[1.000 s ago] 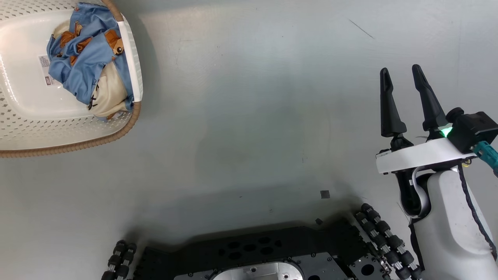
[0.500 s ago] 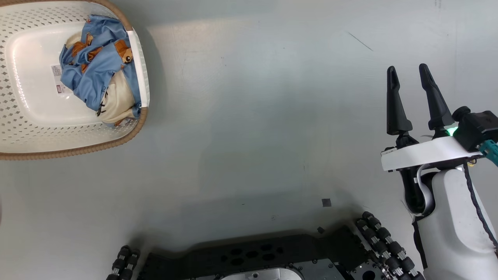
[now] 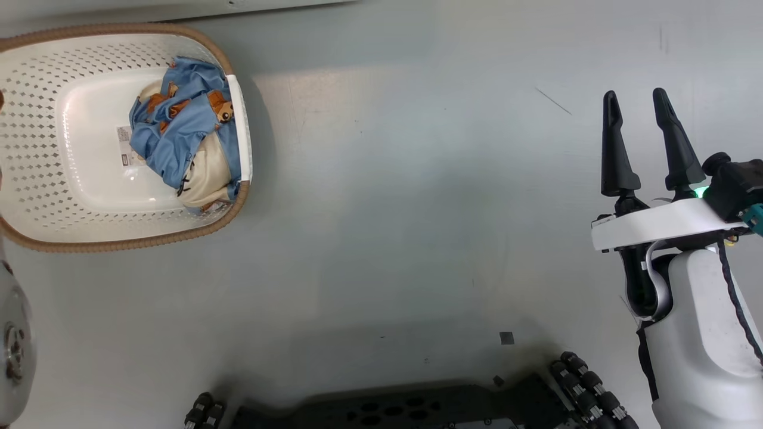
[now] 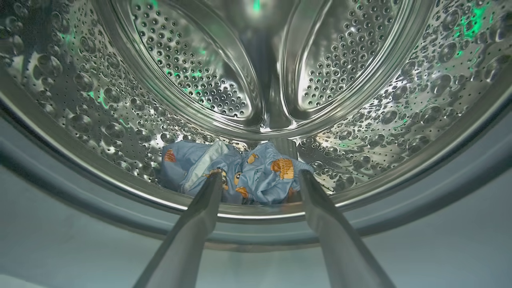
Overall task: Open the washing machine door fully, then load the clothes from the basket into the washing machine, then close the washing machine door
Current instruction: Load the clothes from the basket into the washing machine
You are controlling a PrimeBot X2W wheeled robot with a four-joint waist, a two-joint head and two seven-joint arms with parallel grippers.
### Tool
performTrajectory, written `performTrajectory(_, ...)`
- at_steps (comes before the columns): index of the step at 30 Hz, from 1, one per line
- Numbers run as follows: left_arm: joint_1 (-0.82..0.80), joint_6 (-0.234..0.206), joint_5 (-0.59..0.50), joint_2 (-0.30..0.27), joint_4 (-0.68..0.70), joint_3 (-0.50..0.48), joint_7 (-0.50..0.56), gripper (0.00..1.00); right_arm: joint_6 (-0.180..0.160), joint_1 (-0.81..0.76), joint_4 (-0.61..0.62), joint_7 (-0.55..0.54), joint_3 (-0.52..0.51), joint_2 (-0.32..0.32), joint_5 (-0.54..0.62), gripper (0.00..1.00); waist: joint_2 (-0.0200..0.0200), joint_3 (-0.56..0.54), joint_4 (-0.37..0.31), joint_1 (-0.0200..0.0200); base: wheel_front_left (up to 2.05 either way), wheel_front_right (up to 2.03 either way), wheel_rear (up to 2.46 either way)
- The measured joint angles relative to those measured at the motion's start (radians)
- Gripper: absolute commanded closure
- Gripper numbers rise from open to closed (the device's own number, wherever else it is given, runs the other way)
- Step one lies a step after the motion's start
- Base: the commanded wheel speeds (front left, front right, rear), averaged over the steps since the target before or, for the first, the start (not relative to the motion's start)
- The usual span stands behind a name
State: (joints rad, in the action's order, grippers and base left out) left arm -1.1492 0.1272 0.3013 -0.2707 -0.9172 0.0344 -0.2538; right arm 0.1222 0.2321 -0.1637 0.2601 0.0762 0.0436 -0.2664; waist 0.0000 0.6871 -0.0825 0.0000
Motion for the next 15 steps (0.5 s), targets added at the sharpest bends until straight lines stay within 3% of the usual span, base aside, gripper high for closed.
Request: performTrajectory(15,0.17,0.0,0.03,0.034,0.105,-0.005,-0.003,0.0,0.0,-0.002,-0.038,0.0,-0.028,0.0,0.023,0.0,0.0,-0.158,0.026,0.0,0.0,0.0,0.0)
